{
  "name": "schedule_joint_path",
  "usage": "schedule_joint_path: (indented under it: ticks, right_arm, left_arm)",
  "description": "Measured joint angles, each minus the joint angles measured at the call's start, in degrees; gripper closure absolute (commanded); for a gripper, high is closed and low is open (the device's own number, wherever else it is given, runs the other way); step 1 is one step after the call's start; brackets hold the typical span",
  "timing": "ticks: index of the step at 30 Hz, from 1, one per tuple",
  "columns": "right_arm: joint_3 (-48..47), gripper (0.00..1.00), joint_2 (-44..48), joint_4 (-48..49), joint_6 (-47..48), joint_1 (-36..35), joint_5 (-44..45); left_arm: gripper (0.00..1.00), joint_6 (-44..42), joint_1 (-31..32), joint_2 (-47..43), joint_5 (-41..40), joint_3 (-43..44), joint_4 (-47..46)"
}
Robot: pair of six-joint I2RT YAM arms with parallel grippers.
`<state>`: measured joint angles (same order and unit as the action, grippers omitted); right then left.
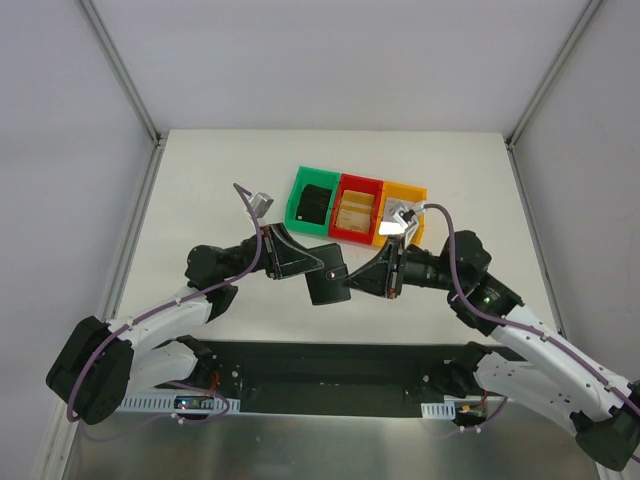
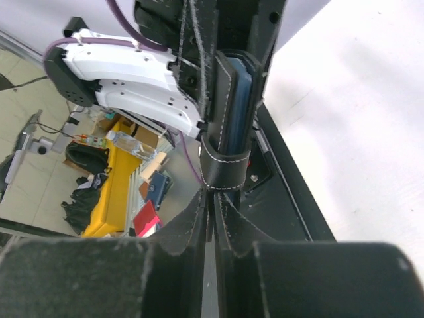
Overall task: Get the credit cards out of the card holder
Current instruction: Open the card holder.
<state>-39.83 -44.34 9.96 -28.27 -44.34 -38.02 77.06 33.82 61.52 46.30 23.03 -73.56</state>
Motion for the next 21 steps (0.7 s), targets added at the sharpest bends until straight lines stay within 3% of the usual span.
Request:
schedule_joint_path:
  ticks: [6,13,21]
  right_arm:
    - [-3.06,0.52,0.31,-11.58,5.09,0.0,4.17]
    - [-12.79,0.48,1.33,-27.58,13.79,-0.17,11.87]
    - [-22.14,0.45,-0.35,-40.81,21.62,-7.28,30.64]
  left_arm:
    - [0.79,-1.6,0.0,-0.66,-0.02,-0.39,0.52]
    - [1.0,-6.12,0.0,-3.89,-0.13,-0.26,1.57]
    - [1.0,-18.16,0.37,-7.56,-4.09,8.35,29.03]
